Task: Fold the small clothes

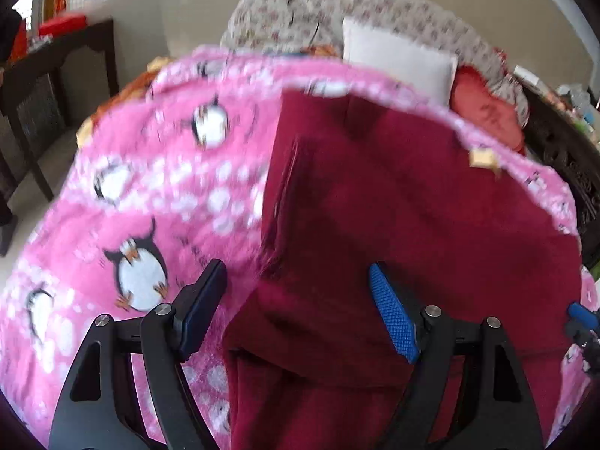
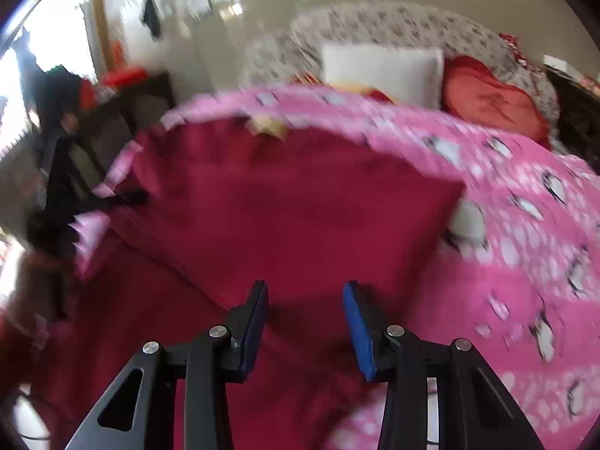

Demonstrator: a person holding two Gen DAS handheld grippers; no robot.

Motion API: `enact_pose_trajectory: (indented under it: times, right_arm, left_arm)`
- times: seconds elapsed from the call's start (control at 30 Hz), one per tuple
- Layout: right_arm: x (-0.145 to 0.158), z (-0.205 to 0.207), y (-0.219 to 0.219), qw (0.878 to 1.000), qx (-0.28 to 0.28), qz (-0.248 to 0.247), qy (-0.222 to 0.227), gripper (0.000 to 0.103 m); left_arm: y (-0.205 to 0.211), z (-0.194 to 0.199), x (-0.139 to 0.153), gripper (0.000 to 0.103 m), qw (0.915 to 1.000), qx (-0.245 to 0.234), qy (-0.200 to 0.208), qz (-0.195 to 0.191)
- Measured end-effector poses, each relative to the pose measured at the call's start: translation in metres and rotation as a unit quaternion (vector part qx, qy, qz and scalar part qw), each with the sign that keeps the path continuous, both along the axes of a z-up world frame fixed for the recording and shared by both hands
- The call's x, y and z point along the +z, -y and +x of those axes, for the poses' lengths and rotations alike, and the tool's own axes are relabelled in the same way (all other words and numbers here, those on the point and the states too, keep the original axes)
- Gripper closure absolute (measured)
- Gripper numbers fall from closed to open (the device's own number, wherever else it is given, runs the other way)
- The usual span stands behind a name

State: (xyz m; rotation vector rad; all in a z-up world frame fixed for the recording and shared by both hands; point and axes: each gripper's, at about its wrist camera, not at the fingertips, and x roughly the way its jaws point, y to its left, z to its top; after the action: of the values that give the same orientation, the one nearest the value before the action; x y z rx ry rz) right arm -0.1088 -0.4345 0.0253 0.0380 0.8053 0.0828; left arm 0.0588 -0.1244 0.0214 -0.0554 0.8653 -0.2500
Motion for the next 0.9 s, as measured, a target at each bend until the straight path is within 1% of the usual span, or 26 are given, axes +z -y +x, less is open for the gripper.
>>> enact_pose_trajectory:
  times: [0.03, 0.1, 0.17, 0.23, 0.33, 0.37, 0.4, 0.43, 0.53, 0.6, 0.67, 0.7, 0.77, 0.83, 0.9]
  right_arm:
    - [-0.010, 0.003, 0.005, 1.000, -0.011, -0.009, -0.009, 0.066]
    - [-0.018, 0.007, 0.013, 1.000, -0.017, 0.008, -0.009, 0.067]
    - [-0.012, 0.005, 0.016, 1.000, -0.020, 0.023, -0.004, 0.066]
    - [-0.001, -0.006, 0.021, 0.999, -0.016, 0.042, 0.001, 0.065]
    - [0.021, -0.043, 0.029, 0.996, 0.002, 0.088, 0.017, 0.065]
    - [0.026, -0.054, 0.029, 0.995, 0.008, 0.095, 0.017, 0.063]
    - [0.032, -0.070, 0.032, 0.994, 0.019, 0.104, 0.012, 0.058]
    - [0.035, -0.079, 0.032, 0.994, 0.025, 0.109, 0.008, 0.056]
    - [0.045, -0.126, 0.034, 0.988, 0.052, 0.144, -0.008, 0.054]
    - [0.046, -0.152, 0.031, 0.985, 0.068, 0.157, -0.015, 0.054]
    - [0.043, -0.184, 0.025, 0.981, 0.082, 0.177, -0.017, 0.052]
    - [0.038, -0.197, 0.021, 0.977, 0.088, 0.193, -0.023, 0.049]
    - [0.024, -0.212, 0.015, 0.974, 0.091, 0.205, -0.034, 0.047]
    - [0.008, -0.221, 0.005, 0.975, 0.088, 0.198, -0.049, 0.047]
    - [-0.011, -0.225, -0.010, 0.977, 0.091, 0.179, -0.065, 0.047]
  left_arm:
    - [-0.002, 0.001, -0.003, 0.023, 1.0000, -0.003, 0.005, -0.007]
    - [-0.001, 0.000, -0.001, 0.023, 0.9999, -0.007, 0.007, -0.006]
    - [-0.003, -0.003, 0.003, 0.023, 0.9999, -0.008, -0.003, -0.012]
    - [-0.011, -0.012, 0.012, 0.023, 0.9994, -0.013, -0.015, -0.028]
    - [-0.024, -0.044, 0.029, 0.023, 0.9988, -0.031, -0.009, -0.038]
    - [-0.028, -0.055, 0.033, 0.023, 0.9986, -0.036, -0.006, -0.037]
    - [-0.033, -0.069, 0.038, 0.023, 0.9985, -0.043, -0.003, -0.036]
    - [-0.040, -0.084, 0.042, 0.023, 0.9981, -0.049, -0.001, -0.036]
    - [-0.055, -0.127, 0.045, 0.023, 0.9969, -0.066, -0.009, -0.042]
    - [-0.062, -0.150, 0.042, 0.023, 0.9963, -0.071, -0.013, -0.045]
    - [-0.068, -0.175, 0.033, 0.023, 0.9961, -0.076, -0.024, -0.038]
    - [-0.069, -0.186, 0.027, 0.023, 0.9963, -0.077, -0.026, -0.026]
    - [-0.068, -0.203, 0.017, 0.023, 0.9972, -0.072, -0.021, 0.005]
    - [-0.067, -0.214, 0.004, 0.023, 0.9971, -0.067, -0.025, 0.026]
    - [-0.067, -0.219, -0.004, 0.023, 0.9973, -0.061, -0.028, 0.028]
